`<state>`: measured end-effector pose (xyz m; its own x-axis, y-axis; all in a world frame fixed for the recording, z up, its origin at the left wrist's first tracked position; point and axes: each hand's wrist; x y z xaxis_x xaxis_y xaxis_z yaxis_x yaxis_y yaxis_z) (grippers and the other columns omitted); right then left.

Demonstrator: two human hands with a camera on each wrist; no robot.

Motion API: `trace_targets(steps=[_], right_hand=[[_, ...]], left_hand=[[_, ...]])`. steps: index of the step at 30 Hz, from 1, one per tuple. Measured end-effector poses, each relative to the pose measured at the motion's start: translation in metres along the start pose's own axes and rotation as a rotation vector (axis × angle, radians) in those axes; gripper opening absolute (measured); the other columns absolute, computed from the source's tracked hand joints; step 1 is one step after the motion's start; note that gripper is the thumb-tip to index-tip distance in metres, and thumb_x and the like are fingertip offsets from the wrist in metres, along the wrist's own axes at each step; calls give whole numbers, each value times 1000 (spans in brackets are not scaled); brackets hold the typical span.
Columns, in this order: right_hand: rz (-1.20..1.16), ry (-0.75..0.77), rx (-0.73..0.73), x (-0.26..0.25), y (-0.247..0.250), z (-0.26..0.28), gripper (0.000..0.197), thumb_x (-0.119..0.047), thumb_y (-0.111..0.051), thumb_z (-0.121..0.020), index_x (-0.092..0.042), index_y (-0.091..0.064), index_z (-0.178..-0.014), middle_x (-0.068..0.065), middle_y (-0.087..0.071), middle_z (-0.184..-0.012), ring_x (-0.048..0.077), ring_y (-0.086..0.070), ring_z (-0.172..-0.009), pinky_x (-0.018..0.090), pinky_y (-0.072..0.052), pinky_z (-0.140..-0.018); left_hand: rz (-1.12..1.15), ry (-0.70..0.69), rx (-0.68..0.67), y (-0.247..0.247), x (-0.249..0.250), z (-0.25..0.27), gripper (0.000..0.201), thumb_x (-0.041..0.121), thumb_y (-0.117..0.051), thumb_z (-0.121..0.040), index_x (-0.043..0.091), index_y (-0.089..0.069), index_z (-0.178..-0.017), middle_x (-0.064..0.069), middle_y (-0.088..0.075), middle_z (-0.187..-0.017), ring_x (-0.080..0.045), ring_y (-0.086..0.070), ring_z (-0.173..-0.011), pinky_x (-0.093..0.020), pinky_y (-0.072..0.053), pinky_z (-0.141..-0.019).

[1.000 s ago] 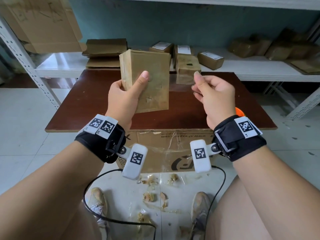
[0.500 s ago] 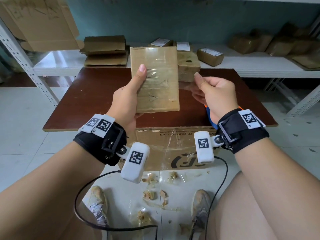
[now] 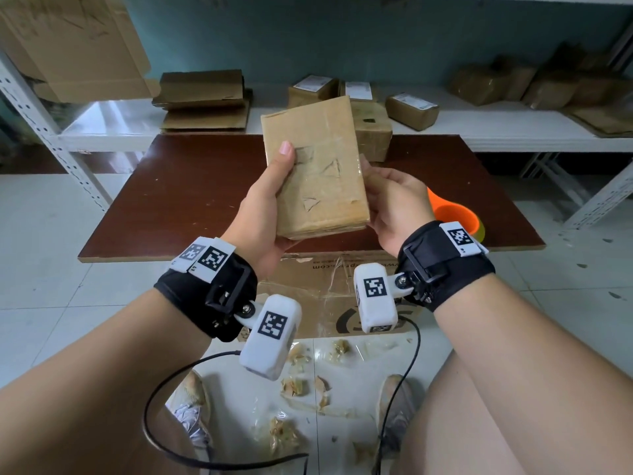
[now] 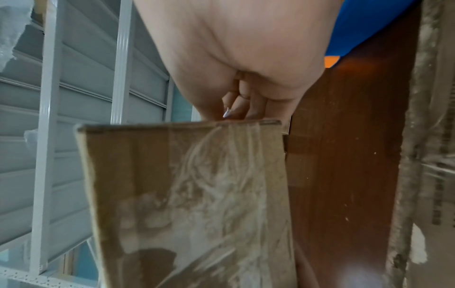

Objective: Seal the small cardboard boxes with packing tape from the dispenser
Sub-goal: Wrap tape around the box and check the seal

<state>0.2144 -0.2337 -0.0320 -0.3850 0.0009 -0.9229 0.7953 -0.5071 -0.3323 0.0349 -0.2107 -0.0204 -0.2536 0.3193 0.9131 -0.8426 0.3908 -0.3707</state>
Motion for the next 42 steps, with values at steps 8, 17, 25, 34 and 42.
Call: trace_targets(steps=[8, 17, 25, 34, 42], right_hand=[[-297, -330, -386, -11, -3, 15, 51, -51, -65, -101, -9, -73, -129, 6, -78, -119, 22, -76, -107, 39, -58, -96], [-427, -437, -642, -23, 11, 21, 82, -61, -68, -90, -16, -52, -156, 7, -51, -160, 27, -46, -149, 43, -48, -114], [-289, -406, -736, -11, 14, 4, 104, -73, -79, -78, -24, -41, -162, -9, -16, -152, 16, -3, -96, 9, 7, -115], [-111, -168, -76, -22, 5, 5, 31, -23, -85, -87, -6, -77, -112, 8, -76, -92, 20, -72, -81, 40, -60, -90], [307, 6, -70, -20, -24, 13, 25, -39, -57, -107, -26, -76, -119, 1, -81, -109, 25, -76, -108, 52, -58, -103]], left_hand=[[121, 69, 22, -8, 8, 12, 57, 69, -51, -100, 24, -69, -132, -4, -79, -122, -25, -77, -107, -52, -52, -110], [134, 155, -74, -6, 35, 16, 58, 73, -56, -95, 25, -76, -119, -4, -79, -116, -25, -76, -100, -44, -59, -91], [153, 291, -157, -1, 41, 15, 79, 81, -56, -88, 19, -67, -135, -10, -73, -127, -32, -73, -108, -47, -60, -93], [3, 254, 21, 0, 25, 8, 70, 76, -66, -88, 24, -69, -135, -7, -78, -125, -26, -77, -109, -44, -60, -95], [-177, 83, 173, -8, 21, 12, 74, 80, -68, -84, 21, -70, -129, -1, -82, -111, -23, -79, -103, -44, -60, -98]])
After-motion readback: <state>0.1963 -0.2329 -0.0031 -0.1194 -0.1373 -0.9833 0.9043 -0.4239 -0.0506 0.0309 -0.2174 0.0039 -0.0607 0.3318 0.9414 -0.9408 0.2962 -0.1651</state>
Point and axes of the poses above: each hand's wrist, its own z-axis away from the middle knuckle, its own y-axis out of the back of the hand, x = y × z
